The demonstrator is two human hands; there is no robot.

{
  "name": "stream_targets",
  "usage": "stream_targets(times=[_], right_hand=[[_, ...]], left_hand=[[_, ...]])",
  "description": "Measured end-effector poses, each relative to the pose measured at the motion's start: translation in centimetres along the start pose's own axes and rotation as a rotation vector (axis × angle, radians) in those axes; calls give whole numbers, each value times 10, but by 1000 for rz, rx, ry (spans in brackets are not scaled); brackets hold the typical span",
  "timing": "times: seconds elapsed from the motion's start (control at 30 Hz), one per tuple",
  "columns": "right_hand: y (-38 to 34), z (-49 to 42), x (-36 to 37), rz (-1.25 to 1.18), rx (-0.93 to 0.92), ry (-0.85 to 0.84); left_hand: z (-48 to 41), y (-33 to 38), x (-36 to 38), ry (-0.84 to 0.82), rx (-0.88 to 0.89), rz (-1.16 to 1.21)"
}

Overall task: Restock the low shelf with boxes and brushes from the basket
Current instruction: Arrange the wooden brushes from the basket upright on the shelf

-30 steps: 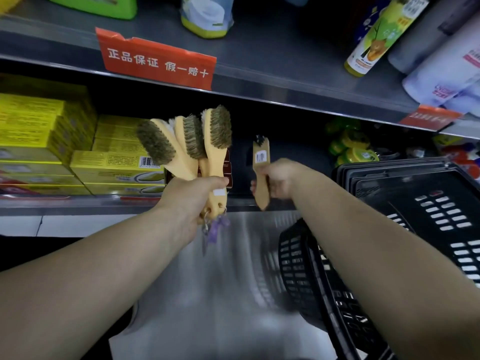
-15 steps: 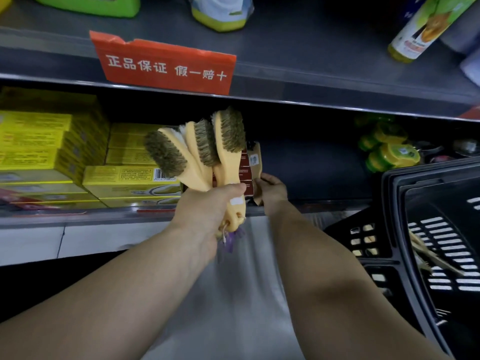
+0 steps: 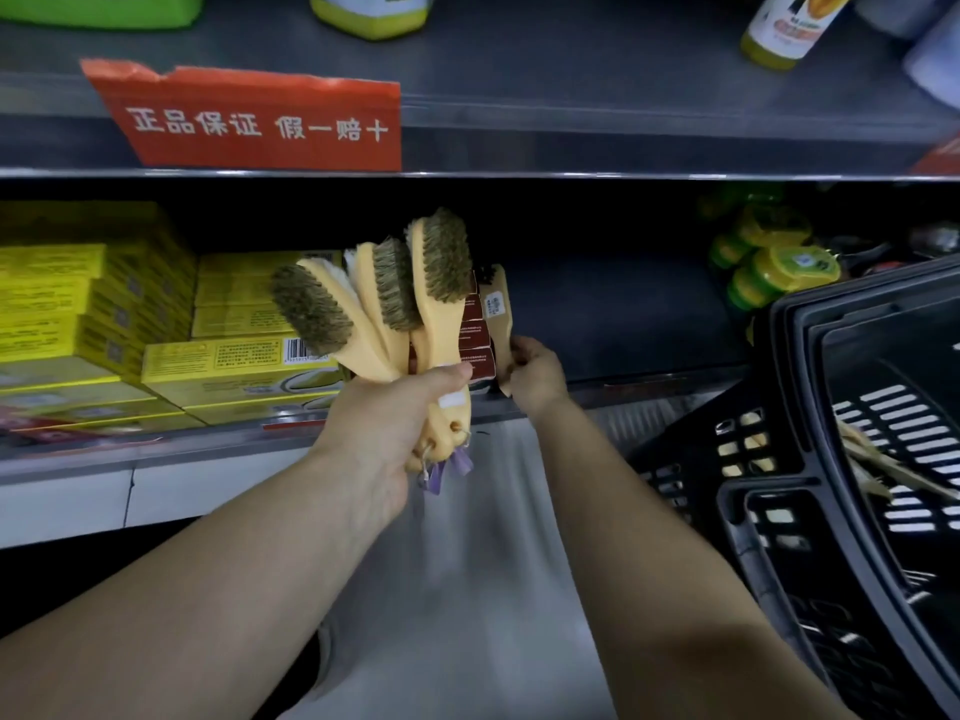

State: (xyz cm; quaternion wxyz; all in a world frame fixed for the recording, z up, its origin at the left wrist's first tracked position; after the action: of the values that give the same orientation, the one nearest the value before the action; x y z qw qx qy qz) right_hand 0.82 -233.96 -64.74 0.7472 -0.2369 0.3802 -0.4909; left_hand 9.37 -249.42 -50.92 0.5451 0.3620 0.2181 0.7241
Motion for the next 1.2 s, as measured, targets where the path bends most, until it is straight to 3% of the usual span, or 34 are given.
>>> stream_targets(times=[0.07,0.13,0.23,0.3,0.5,0.63,0.7,0.77,0.83,0.97,1.07,1.2], right_hand=[[-17,18,0,3,-43,65],[-38,49,2,-186,-183,118],[-62,102,17,-458,-327,-103],[-65,124,25,-530,-318,-199],[-65,132,14,-533,-301,-154],[-54,121,10,-641,-302,-163],[-48,103,-1,-678,-272,-30],[-38,76,-16,-663,-169,152],[-28,46,-29,-620,-32,227],[-9,3,-31,-275,173,139],[-2,-10,-23,-171,169,93],[6,-20,-20,-176,121,167]], left_hand=[[0,-1,1,-6,1,-28],[0,-2,1,-12,12,-45],[0,-1,4,-28,71,-63],[0,1,5,-41,108,-76],[0,2,2,-128,42,-41],[0,3,0,19,33,-18],[0,3,0,49,36,14],[-1,2,-1,64,18,3],[-1,3,-2,68,-13,-21],[-6,3,-3,58,-10,9],[-6,3,-2,68,10,8],[-6,2,2,68,13,15]])
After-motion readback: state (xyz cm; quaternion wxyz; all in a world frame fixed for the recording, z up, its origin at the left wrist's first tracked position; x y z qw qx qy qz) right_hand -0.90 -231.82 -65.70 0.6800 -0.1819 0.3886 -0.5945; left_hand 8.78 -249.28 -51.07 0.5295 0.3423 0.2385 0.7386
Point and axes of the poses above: each hand's wrist, its own z-axis away from the middle knuckle, its own x-axis out of the palm, y = z × x, the point moved 2 cm from there along -z, towards the middle knuckle, and after that the axes turned 14 degrees about -y, right-handed, at the moved point
